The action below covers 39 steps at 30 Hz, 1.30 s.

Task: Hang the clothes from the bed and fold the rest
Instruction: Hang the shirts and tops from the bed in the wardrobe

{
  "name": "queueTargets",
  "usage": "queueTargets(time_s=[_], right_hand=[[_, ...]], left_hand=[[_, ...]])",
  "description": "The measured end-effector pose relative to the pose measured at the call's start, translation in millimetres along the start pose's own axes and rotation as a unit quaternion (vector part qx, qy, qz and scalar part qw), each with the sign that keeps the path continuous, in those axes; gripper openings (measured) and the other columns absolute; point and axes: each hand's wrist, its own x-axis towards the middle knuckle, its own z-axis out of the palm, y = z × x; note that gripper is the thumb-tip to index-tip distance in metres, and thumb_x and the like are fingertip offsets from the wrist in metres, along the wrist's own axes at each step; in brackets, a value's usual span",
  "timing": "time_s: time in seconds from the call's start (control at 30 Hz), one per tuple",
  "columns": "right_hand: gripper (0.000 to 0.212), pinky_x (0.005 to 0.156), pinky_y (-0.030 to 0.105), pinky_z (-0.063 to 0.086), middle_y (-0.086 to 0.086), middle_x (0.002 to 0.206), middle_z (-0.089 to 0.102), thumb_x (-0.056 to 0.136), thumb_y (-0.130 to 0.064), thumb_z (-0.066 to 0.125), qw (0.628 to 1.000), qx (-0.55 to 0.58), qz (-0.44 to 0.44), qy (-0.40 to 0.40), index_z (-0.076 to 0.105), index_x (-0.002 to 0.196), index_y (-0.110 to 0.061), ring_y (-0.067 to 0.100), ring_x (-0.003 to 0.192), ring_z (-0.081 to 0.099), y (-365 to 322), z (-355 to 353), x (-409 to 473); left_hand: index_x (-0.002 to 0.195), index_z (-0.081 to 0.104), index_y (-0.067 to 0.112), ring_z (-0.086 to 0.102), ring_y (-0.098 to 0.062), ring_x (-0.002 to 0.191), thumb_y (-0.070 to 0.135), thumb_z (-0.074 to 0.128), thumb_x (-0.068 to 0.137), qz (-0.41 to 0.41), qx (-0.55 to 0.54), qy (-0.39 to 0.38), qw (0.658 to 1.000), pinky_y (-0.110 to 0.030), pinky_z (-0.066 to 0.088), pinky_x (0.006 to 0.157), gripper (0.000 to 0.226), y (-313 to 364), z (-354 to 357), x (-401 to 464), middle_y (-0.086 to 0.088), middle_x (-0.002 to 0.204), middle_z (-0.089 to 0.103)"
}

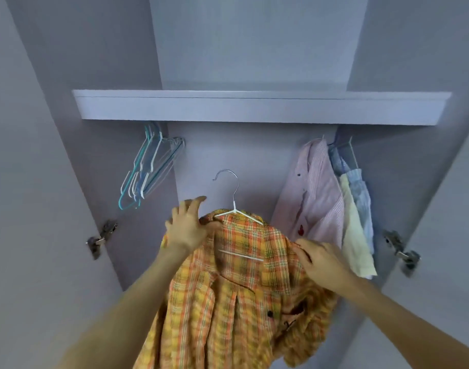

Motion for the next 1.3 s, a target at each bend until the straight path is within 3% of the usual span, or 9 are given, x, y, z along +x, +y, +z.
queueTargets(time_s=[0.1, 0.23, 0.37, 0.47, 0.57, 0.73, 0.87, 1.13, 1.3], right_hand=[[0.027, 0.058, 0.03, 0.033, 0.002, 0.07, 0.061, 0.098, -0.027, 0.039, 0.994, -0.015, 0.102, 0.04, 0.056, 0.084, -0.011, 0.025, 0.071, 0.061, 13, 0, 11], [0.025, 0.056, 0.03, 0.03, 0.012, 0.081, 0.066, 0.098, -0.023, 0.036, 0.974, -0.013, 0.206, 0.094, 0.054, 0.085, -0.01, 0.031, 0.078, 0.062, 23, 4, 47], [0.021, 0.049, 0.026, 0.026, 0.012, 0.075, 0.064, 0.097, -0.016, 0.041, 0.955, 0.0, 0.257, 0.146, 0.058, 0.096, -0.006, 0.029, 0.07, 0.06, 32, 4, 88], [0.022, 0.046, 0.025, 0.022, 0.008, 0.067, 0.054, 0.096, -0.017, 0.041, 0.935, 0.027, 0.294, 0.198, 0.059, 0.092, -0.004, 0.029, 0.064, 0.054, 46, 4, 108], [0.026, 0.045, 0.024, 0.022, 0.014, 0.076, 0.06, 0.097, -0.017, 0.039, 0.921, 0.038, 0.312, 0.232, 0.059, 0.092, -0.002, 0.026, 0.059, 0.051, 57, 10, 126], [0.024, 0.064, 0.03, 0.034, 0.02, 0.094, 0.066, 0.094, -0.013, 0.042, 0.903, 0.067, 0.329, 0.269, 0.062, 0.098, -0.001, 0.037, 0.089, 0.061, 65, 9, 164], [0.025, 0.072, 0.035, 0.044, 0.02, 0.107, 0.064, 0.092, -0.014, 0.045, 0.9, 0.077, 0.362, 0.229, 0.063, 0.103, -0.002, 0.037, 0.1, 0.06, 75, 6, 190], [0.021, 0.075, 0.036, 0.047, 0.022, 0.108, 0.063, 0.09, -0.007, 0.045, 0.9, 0.117, 0.379, 0.182, 0.062, 0.096, 0.003, 0.037, 0.101, 0.059, 84, 9, 189], [0.036, 0.097, 0.041, 0.041, 0.023, 0.13, 0.047, 0.093, -0.014, 0.044, 0.931, 0.084, 0.345, 0.09, 0.046, 0.126, 0.002, 0.039, 0.121, 0.045, 77, 2, 167]], left_hand=[[0.146, 0.021, 0.027, 0.018, -0.032, 0.137, 0.046, 0.062, 0.083, 0.086, 0.062, 0.072, 0.992, -0.054, 0.018, 0.108, 0.077, 37, 6, 23, -0.011, 0.15, 0.02], [0.132, 0.049, 0.009, 0.041, -0.046, 0.124, 0.013, 0.069, 0.077, 0.271, 0.101, 0.252, 0.924, -0.056, 0.037, 0.094, 0.059, 83, 10, 36, -0.026, 0.137, 0.042], [0.129, 0.055, 0.011, 0.046, -0.043, 0.122, 0.008, 0.065, 0.067, 0.385, 0.164, 0.326, 0.848, -0.055, 0.038, 0.096, 0.063, 114, 11, 55, -0.024, 0.135, 0.047], [0.14, 0.041, 0.012, 0.032, -0.046, 0.133, 0.01, 0.059, 0.074, 0.386, 0.186, 0.336, 0.839, -0.061, 0.022, 0.106, 0.069, 131, 14, 74, -0.023, 0.146, 0.034], [0.148, 0.02, 0.014, 0.016, -0.045, 0.139, 0.015, 0.054, 0.082, 0.362, 0.198, 0.324, 0.851, -0.058, 0.009, 0.111, 0.074, 144, 24, 96, -0.022, 0.152, 0.018], [0.149, -0.005, 0.016, -0.005, -0.042, 0.141, 0.025, 0.05, 0.086, 0.308, 0.209, 0.285, 0.883, -0.055, -0.004, 0.112, 0.084, 144, 30, 123, -0.019, 0.155, -0.005], [0.148, -0.009, 0.015, -0.004, -0.043, 0.141, 0.036, 0.034, 0.086, 0.308, 0.229, 0.307, 0.871, -0.056, -0.004, 0.112, 0.078, 142, 36, 127, -0.02, 0.155, -0.004], [0.146, -0.016, 0.014, -0.004, -0.043, 0.141, 0.038, 0.056, 0.08, 0.274, 0.274, 0.32, 0.865, -0.055, -0.005, 0.111, 0.101, 143, 39, 129, -0.018, 0.154, -0.01], [0.144, -0.022, 0.015, -0.011, -0.042, 0.141, 0.04, 0.052, 0.083, 0.258, 0.291, 0.269, 0.881, -0.055, -0.004, 0.112, 0.1, 148, 28, 118, -0.018, 0.154, -0.015]])
